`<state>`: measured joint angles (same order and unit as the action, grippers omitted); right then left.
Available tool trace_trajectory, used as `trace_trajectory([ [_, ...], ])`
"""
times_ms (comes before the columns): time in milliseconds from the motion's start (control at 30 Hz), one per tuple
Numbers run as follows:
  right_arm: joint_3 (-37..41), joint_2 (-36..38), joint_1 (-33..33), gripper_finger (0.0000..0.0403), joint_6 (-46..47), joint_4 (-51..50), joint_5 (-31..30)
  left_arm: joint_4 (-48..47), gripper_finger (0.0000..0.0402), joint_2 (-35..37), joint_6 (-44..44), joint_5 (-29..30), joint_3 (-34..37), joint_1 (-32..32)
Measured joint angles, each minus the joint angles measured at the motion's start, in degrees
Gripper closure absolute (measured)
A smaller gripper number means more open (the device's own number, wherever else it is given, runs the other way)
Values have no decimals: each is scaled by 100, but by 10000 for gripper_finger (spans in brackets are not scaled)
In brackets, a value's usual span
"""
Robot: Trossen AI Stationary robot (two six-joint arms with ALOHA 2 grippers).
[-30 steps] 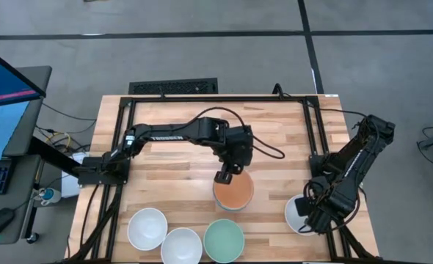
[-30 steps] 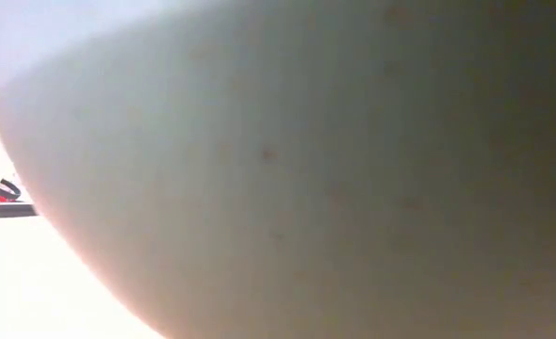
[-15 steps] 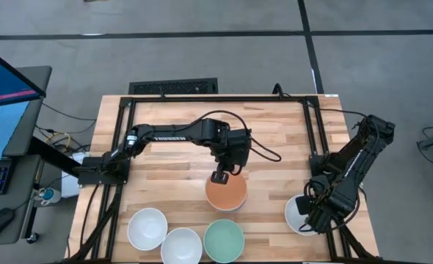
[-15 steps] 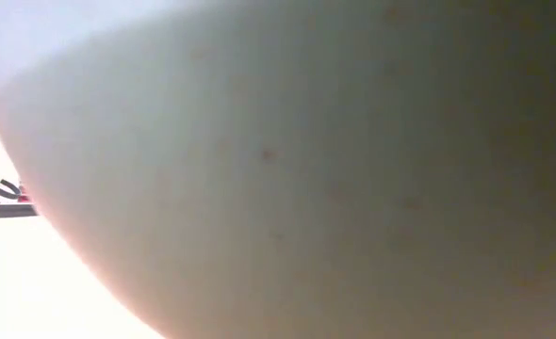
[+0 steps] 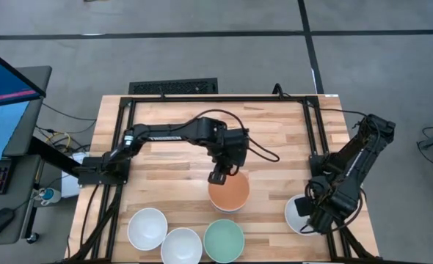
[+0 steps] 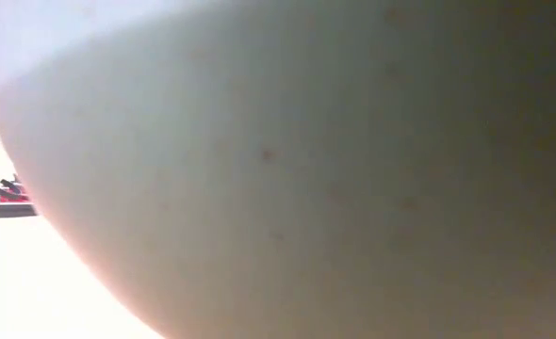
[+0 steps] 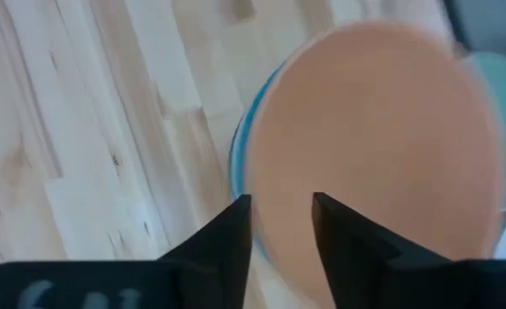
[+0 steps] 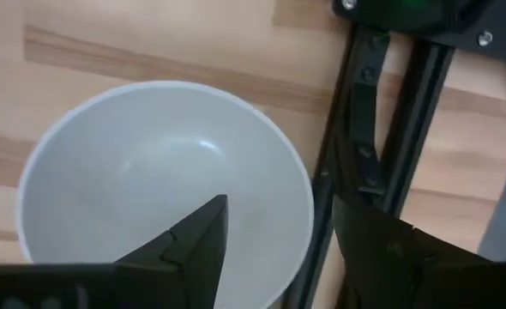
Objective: Nest bowls inside each other
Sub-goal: Stack the orange bowl on the blue bowl, then stack the white bowl on the orange bowl
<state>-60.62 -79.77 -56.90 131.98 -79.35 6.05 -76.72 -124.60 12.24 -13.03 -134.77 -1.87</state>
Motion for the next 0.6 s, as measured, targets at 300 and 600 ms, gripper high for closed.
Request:
trace_trajectory([
  [300, 541, 125, -153, 168, 144, 265, -129, 194, 243, 842, -73, -349, -27, -4],
  [600, 1745, 733, -317, 168, 162, 1685, -140, -45, 242, 1253, 51, -435, -20, -98],
])
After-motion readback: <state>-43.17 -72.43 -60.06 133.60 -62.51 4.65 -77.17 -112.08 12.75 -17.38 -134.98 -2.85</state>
